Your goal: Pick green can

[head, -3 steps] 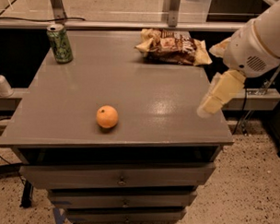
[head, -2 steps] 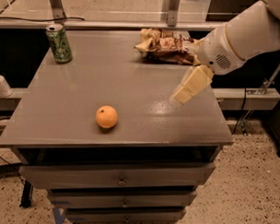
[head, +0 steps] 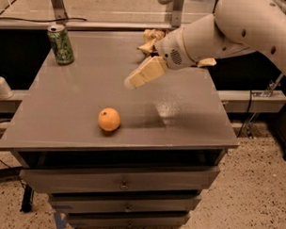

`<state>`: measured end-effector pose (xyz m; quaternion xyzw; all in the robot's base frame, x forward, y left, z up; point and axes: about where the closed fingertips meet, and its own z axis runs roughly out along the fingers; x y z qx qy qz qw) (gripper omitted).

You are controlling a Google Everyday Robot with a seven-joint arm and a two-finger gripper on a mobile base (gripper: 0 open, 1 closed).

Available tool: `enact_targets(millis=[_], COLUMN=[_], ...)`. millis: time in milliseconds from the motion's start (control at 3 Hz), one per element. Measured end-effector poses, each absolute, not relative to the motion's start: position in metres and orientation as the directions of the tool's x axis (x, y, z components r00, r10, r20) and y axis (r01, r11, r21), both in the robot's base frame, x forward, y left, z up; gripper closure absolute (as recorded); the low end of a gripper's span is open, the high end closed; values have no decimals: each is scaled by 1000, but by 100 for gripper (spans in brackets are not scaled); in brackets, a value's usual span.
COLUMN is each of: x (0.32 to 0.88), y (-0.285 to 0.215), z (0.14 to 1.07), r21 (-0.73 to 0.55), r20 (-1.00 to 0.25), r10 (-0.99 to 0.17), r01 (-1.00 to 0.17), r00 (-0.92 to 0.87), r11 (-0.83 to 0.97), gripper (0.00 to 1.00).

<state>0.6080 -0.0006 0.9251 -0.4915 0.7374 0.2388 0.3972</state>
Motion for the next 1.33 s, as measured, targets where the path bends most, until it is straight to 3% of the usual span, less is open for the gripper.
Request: enact_targets(millis=[667, 1333], x=[616, 692], y=[5, 92], z=[924, 922], r21=[-30, 38], r20=[-835, -927], r10=[-515, -336], r01=[-917, -931], r00=[-196, -168], r11=[398, 363], gripper=[0, 0])
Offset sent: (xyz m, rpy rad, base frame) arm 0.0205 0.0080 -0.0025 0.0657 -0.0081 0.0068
